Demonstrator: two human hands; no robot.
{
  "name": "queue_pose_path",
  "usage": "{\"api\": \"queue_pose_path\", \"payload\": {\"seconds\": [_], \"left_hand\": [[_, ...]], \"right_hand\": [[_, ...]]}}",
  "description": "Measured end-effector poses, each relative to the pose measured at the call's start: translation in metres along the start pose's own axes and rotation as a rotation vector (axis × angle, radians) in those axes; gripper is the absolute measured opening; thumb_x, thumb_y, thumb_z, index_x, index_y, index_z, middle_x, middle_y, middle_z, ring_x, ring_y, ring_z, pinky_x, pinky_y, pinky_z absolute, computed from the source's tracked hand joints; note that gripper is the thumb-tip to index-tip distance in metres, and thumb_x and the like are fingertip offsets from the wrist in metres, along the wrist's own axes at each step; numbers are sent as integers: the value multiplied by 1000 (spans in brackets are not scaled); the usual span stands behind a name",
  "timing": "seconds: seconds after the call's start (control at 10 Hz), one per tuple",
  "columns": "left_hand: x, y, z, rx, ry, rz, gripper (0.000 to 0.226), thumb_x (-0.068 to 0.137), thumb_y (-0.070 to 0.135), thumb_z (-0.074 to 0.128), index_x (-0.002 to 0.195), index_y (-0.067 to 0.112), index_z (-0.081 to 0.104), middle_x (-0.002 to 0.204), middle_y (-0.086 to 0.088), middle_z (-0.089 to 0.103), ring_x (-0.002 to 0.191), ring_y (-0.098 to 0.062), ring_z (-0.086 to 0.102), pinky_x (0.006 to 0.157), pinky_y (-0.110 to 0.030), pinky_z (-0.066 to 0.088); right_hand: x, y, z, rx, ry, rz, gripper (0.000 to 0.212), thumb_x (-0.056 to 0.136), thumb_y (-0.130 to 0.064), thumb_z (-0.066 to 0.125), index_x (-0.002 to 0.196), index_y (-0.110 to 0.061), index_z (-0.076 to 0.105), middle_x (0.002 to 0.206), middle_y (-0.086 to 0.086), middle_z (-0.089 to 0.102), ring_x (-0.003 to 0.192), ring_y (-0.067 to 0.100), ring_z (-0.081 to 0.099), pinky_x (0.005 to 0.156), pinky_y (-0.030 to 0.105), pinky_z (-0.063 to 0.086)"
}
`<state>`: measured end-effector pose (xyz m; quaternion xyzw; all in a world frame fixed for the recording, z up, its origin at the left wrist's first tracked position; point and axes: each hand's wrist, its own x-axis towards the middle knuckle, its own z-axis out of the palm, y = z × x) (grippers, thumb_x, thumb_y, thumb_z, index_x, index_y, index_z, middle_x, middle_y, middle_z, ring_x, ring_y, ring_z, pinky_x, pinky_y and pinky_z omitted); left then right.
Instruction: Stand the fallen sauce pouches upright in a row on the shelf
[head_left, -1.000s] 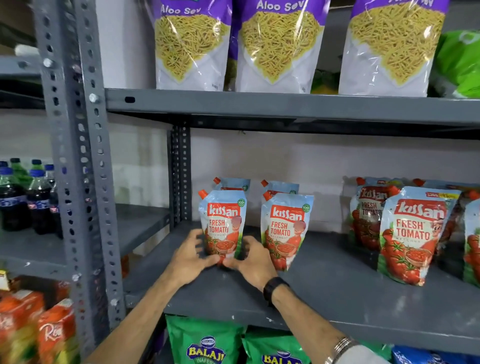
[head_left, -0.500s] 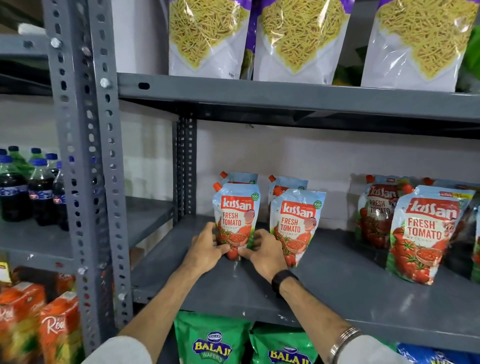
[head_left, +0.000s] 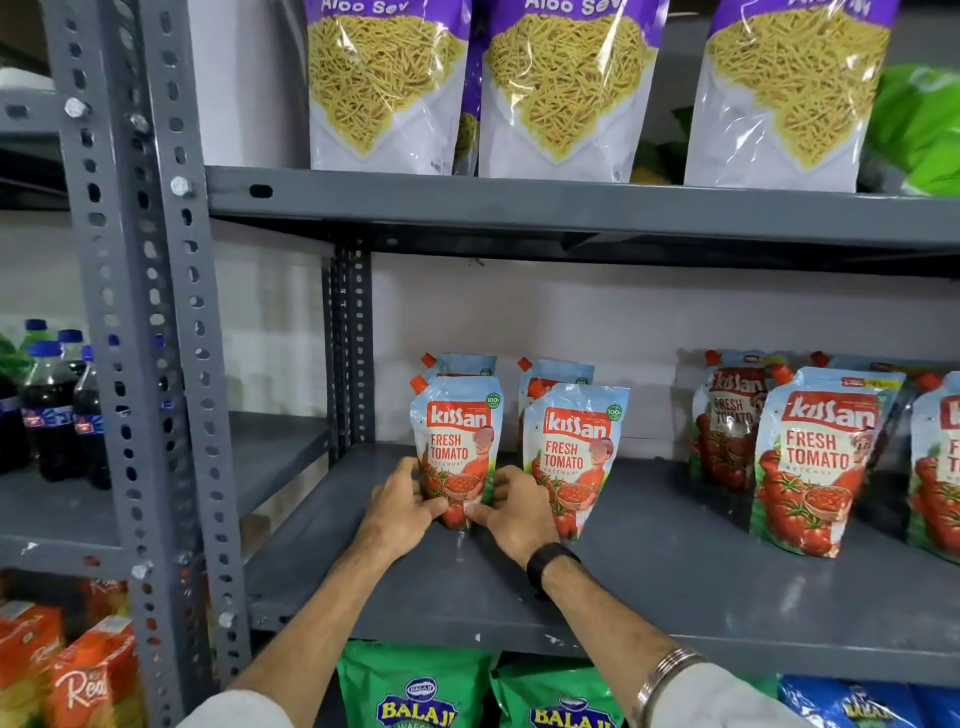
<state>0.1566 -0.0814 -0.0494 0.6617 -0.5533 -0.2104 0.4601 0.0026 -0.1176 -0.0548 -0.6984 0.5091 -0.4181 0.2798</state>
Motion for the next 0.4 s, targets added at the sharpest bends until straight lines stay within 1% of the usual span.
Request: {"api": "queue_pose_path", "payload": {"seconds": [0.1, 0.2, 0.3, 0.4], "left_hand": [[0, 0, 0, -6, -4, -2, 56, 88, 11, 75, 137, 11, 49, 129, -12, 70, 115, -24, 69, 98, -37, 53], [3, -7, -2, -16, -7, -11, 68, 86, 11, 77, 144, 11, 43, 128, -14, 70, 115, -24, 69, 99, -38, 54], [0, -12, -4, -27, 11, -11, 70, 84, 10, 79, 144, 11, 43, 126, -13, 69, 113, -24, 68, 99, -37, 54], [-9, -11, 1, -21, 83, -6, 49, 82, 14, 82, 122, 14, 54, 110, -8, 69, 100, -23, 67, 93, -36, 54]], "right_hand": [[-2, -2, -2, 3, -8, 15, 38, 80, -17, 83, 111, -16, 61, 96, -6, 71, 95, 14, 69, 91, 33, 58], [-5, 1, -3, 54, -22, 28, 39, 79, -18, 83, 111, -16, 61, 104, -2, 74, 97, 14, 69, 92, 35, 58], [-12, 5, -4, 89, -21, 25, 40, 76, -21, 86, 107, -17, 61, 101, -4, 74, 95, 12, 70, 90, 36, 60], [-20, 12, -14, 119, -8, 29, 37, 76, -23, 85, 101, -20, 59, 94, -7, 68, 91, 11, 67, 86, 30, 59]]}}
